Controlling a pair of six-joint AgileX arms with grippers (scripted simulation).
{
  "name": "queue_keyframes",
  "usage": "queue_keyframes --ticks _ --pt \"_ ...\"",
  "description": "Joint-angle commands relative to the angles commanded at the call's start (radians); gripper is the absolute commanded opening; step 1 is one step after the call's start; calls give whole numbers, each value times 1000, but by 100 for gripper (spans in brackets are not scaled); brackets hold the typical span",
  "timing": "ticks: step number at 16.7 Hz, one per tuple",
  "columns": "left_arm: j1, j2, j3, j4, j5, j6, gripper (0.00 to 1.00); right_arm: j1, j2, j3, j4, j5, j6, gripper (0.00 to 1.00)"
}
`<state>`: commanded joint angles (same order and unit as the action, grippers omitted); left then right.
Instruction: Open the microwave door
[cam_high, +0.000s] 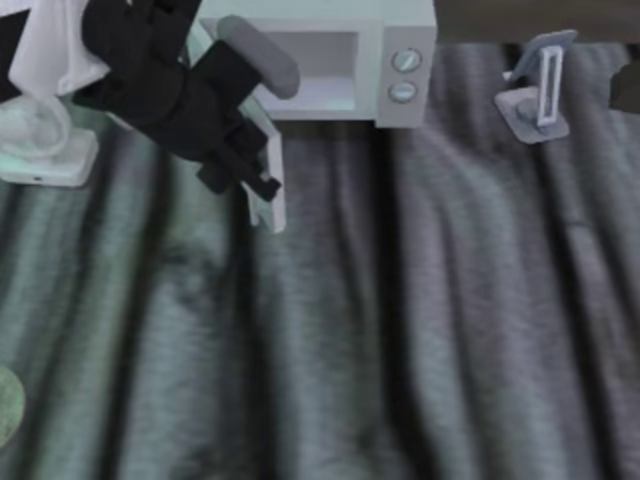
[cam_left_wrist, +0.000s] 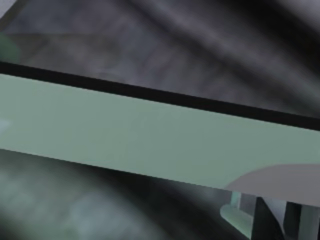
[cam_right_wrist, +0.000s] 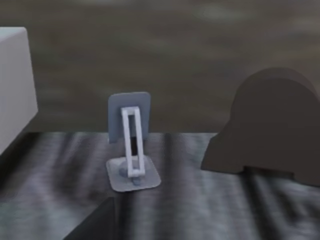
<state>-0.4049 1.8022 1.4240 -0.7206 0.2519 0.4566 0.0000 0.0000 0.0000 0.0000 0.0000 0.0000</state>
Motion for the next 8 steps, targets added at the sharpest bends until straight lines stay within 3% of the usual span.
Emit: queue_keyframes --ticks 8 --pt "20 -4 -3 -17 30 60 0 0 0 0 0 0 0 100"
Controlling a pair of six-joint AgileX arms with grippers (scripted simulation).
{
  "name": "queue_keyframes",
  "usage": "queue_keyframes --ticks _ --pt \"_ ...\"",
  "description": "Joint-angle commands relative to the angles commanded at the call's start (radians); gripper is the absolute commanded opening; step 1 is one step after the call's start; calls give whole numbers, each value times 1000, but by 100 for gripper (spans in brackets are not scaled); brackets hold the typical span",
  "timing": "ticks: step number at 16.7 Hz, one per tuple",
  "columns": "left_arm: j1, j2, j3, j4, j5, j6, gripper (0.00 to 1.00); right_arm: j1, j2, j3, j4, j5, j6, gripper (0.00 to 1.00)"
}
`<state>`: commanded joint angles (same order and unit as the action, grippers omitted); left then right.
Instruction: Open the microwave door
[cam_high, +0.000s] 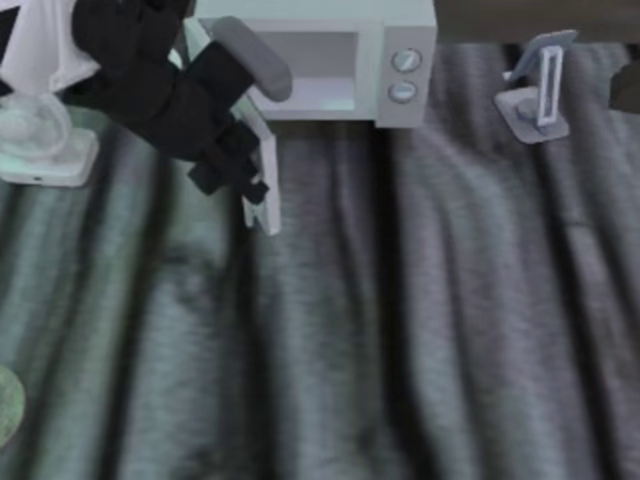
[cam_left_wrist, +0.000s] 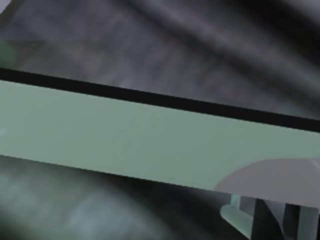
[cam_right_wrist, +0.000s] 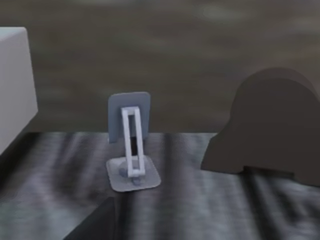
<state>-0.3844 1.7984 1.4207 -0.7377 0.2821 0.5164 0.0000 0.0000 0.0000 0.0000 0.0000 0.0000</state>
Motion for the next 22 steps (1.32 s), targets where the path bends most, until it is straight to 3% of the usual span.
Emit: queue_keyframes --ticks 6,22 --pt "58 -11 -7 -47 62 144 0 0 0 0 0 0 0 100" --pt "59 -11 -8 -48 64 147 0 0 0 0 0 0 0 100"
